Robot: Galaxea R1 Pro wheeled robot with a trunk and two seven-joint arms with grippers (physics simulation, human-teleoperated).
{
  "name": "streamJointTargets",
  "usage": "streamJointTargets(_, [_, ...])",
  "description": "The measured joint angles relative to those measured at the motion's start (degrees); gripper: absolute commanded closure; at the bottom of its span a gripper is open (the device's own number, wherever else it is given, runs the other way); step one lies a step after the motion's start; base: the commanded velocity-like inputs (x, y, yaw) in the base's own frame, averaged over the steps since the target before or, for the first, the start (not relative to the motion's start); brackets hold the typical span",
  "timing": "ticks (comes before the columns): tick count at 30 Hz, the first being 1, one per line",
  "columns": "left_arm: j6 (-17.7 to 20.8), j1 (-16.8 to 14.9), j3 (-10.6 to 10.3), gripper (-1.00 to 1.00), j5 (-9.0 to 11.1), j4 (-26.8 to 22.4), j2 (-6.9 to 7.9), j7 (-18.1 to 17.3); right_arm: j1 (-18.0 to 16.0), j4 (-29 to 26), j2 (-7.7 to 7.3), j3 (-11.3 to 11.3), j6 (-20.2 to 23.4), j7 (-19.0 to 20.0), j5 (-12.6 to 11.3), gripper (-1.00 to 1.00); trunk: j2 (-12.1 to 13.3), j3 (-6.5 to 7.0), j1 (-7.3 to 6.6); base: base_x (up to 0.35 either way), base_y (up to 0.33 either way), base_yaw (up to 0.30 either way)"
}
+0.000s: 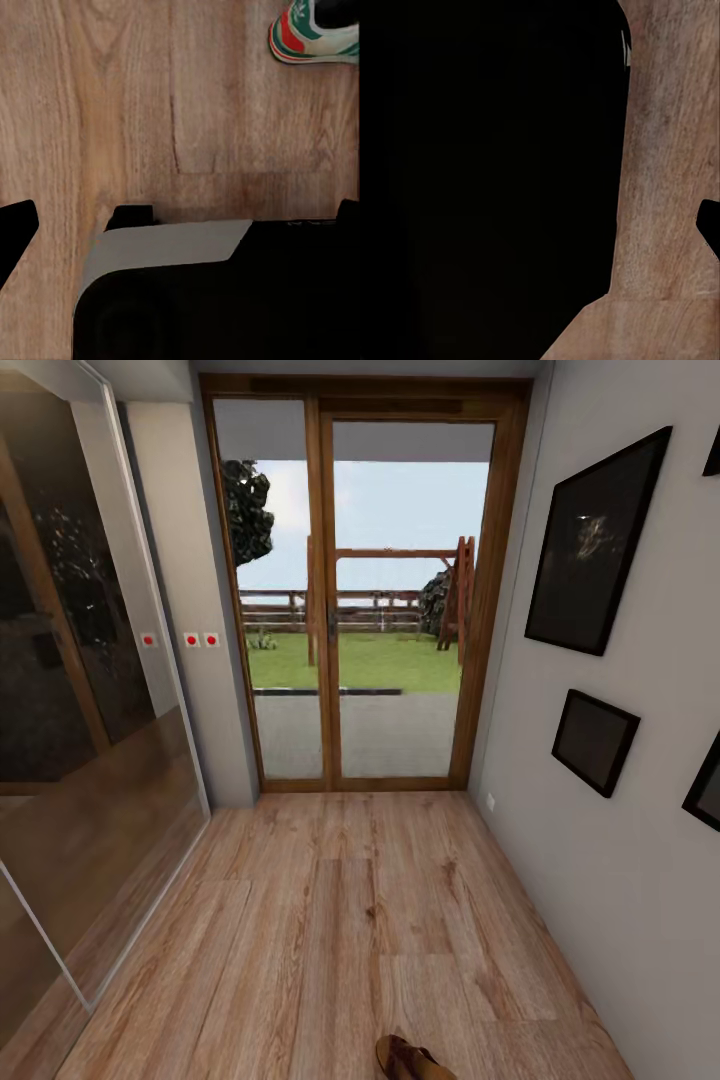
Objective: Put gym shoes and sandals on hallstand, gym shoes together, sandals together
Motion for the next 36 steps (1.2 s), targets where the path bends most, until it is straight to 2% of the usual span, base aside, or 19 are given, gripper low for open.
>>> streamJointTargets(1, [0.0,0.0,0.0,-1.0,0.0,-2.1,0.01,0.0,0.0,-1.2,0.0,0.1,0.0,-0.1,0.2,-1.0,0.0,0.01,0.0,0.0,0.0,0.0])
streamJointTargets(2, [0.0,-0.2,0.0,-1.0,0.0,-4.8,0.0,0.0,0.0,-5.5,-0.02,0.2,0.0,-0.2,0.3,-1.0,0.0,0.03,0.0,0.0,0.0,0.0])
streamJointTargets(7, [-1.1,-0.3,0.0,-1.0,0.0,-7.3,-0.25,0.0,0.0,-14.5,-0.06,0.2,0.0,0.1,0.2,-1.0,0.0,0.01,0.0,0.0,0.0,0.0])
streamJointTargets(8, [-3.3,-0.4,0.0,-1.0,0.0,-8.0,-0.1,0.0,0.0,-16.0,-0.07,0.2,0.0,0.1,0.2,-1.0,0.0,0.01,0.0,0.0,0.0,0.0])
streamJointTargets(13, [-9.3,-0.5,0.1,-1.0,-0.2,-8.6,1.03,0.1,0.0,-17.2,-0.08,0.2,0.0,0.2,0.3,-1.0,0.0,0.01,0.0,0.0,0.0,0.0])
streamJointTargets(16, [-11.2,-0.5,0.1,-1.0,-0.2,-8.6,2.17,0.1,0.0,-17.5,-0.05,0.2,0.0,0.2,0.4,-1.0,0.0,0.01,0.0,0.0,0.0,0.0])
streamJointTargets(22, [-11.7,-0.5,0.0,-1.0,-0.2,-8.6,2.51,0.1,0.0,-17.5,0.02,0.2,0.0,0.1,0.4,-1.0,0.0,0.01,0.0,0.0,0.0,0.03])
streamJointTargets(27, [-11.8,-0.4,-0.1,-1.0,-0.2,-8.4,2.48,0.1,0.0,-17.5,0.0,0.2,0.0,0.1,0.4,-1.0,0.0,0.01,0.0,0.0,0.0,0.226])
streamJointTargets(32, [-11.9,-0.5,0.1,-1.0,0.0,-13.7,2.58,0.1,0.0,-17.5,-0.02,0.1,0.0,0.1,0.3,-1.0,0.0,0.01,0.0,0.0,0.0,0.291])
streamJointTargets(36, [-11.9,-0.5,0.1,-1.0,0.1,-14.0,2.57,0.1,0.0,-17.5,-0.06,0.1,0.0,0.1,0.3,-1.0,0.0,0.01,0.0,0.0,0.0,0.296])
